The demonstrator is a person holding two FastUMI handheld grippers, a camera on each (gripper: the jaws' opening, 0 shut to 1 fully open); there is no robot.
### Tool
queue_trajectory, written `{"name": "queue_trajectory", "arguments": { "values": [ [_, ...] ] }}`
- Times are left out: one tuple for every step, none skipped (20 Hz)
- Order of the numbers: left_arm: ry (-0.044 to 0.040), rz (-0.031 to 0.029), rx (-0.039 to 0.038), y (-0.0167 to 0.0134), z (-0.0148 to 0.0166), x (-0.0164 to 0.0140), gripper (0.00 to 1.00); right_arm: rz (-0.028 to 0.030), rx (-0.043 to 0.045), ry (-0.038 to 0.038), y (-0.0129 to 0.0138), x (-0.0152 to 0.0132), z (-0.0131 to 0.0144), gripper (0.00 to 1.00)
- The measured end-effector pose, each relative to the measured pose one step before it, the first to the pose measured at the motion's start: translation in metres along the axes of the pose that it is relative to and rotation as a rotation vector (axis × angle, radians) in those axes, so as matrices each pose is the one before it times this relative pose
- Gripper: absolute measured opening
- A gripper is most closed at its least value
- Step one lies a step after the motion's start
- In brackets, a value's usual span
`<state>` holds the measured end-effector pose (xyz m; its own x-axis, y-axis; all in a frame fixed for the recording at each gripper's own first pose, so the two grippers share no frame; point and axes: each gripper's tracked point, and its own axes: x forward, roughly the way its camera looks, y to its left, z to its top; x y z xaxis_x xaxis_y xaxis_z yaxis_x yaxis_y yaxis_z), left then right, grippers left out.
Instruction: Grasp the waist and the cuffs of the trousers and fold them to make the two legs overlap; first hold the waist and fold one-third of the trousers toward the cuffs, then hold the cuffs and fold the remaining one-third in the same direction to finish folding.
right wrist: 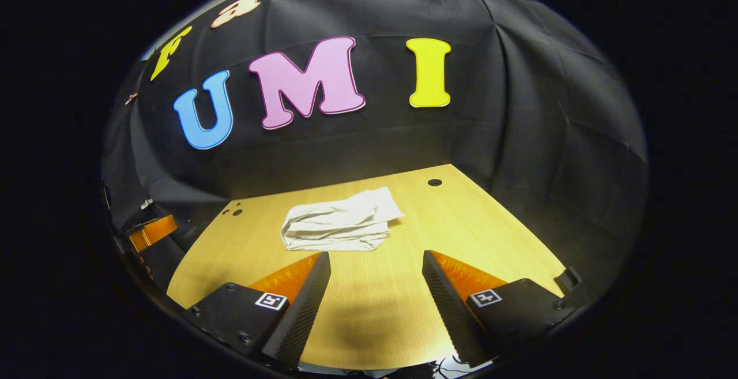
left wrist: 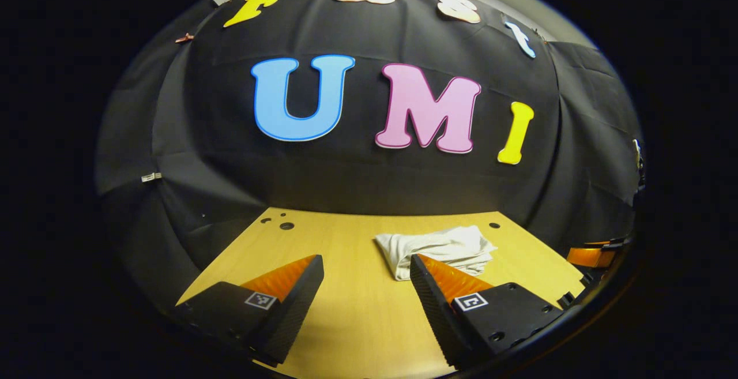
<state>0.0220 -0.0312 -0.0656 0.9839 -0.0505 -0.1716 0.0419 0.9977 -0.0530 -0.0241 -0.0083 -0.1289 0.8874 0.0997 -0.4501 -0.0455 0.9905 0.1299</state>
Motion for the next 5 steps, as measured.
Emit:
{"name": "queue_trajectory", "arguments": {
  "values": [
    [0.00930,0.00733,-0.01714,0.00530,-0.00467,-0.00341,0.96,-0.00346,-0.01384,0.00853,0.00012,0.00150,-0.00383,0.98],
    [0.01381,0.00465,-0.01863,0.00186,-0.00701,-0.00226,0.96,-0.00197,-0.00497,0.00877,0.00016,0.00029,-0.00340,0.98],
    [0.01735,0.00178,-0.01647,0.00115,-0.00761,-0.00227,0.96,0.00009,0.00522,0.00589,0.00181,-0.00010,-0.00182,0.98],
    [0.02499,-0.00493,-0.01002,-0.00199,-0.01054,-0.00176,0.96,0.00064,0.00848,0.00236,0.00345,-0.00104,-0.00256,0.98],
    [0.02961,-0.00569,-0.00471,-0.00138,-0.01100,-0.00197,0.96,0.00246,0.00798,0.00175,0.00409,-0.00009,-0.00047,0.98]
  ]
}}
